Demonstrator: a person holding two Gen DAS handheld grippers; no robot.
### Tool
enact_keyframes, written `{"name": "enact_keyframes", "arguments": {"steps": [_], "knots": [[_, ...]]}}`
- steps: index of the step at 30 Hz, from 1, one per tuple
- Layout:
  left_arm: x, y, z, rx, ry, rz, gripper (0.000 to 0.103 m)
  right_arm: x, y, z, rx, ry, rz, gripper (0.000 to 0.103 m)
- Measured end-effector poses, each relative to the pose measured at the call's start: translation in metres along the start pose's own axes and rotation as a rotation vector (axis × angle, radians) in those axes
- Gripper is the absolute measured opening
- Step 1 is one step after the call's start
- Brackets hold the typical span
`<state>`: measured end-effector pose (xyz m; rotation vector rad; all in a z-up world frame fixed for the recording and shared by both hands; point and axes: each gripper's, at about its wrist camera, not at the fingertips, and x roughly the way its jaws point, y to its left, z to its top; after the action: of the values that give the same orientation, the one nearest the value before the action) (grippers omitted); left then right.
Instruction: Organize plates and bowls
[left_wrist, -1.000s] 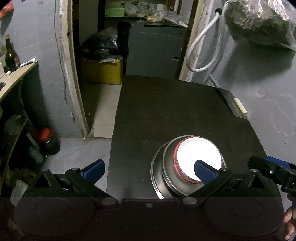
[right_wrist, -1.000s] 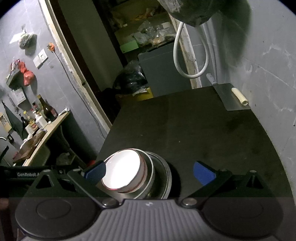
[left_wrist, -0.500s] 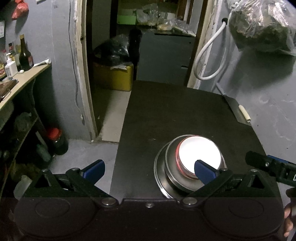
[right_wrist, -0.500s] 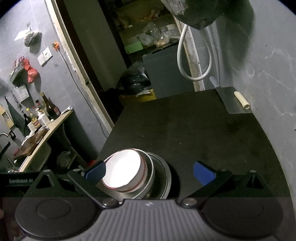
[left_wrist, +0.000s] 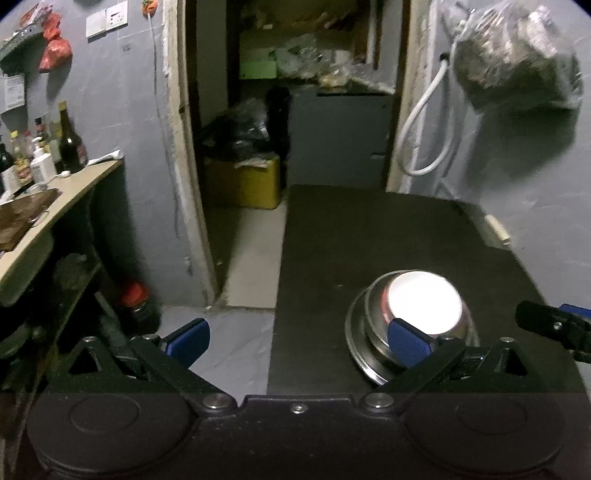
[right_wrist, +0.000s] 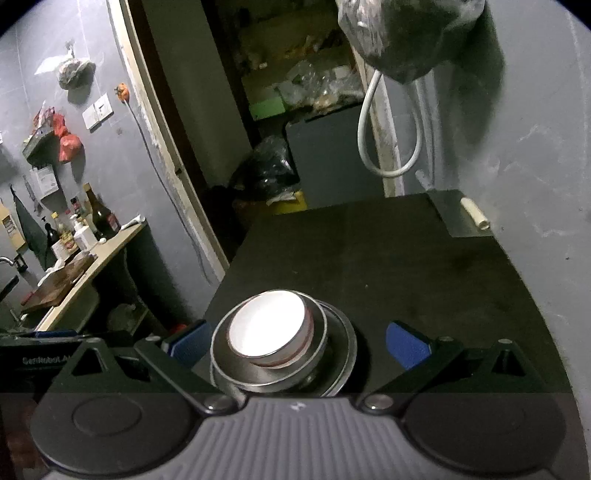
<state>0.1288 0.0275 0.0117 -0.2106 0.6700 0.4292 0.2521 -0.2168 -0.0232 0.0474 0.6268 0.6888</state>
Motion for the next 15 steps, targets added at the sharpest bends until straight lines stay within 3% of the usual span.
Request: {"name": "enact_keyframes", "arguments": {"steps": [6,10,15], "knots": [[-0.022,0.019,-0.019,-0.004,-0.027,-0.104,0.102,-0.033,0.022,-0.020,0.003,-0.060,-0.057,0.103],[-0.043,0.028,-0.036,0.022,-0.089,-0.159,0.102,-0.057,0.034,-0.040,0.019,-0.093,-0.118,0.103],[-0.059,0.031,-0.047,0.064,-0.108,-0.199,0.102,-0.083,0.047,-0.060,0.045,-0.115,-0.182,0.103]]}}
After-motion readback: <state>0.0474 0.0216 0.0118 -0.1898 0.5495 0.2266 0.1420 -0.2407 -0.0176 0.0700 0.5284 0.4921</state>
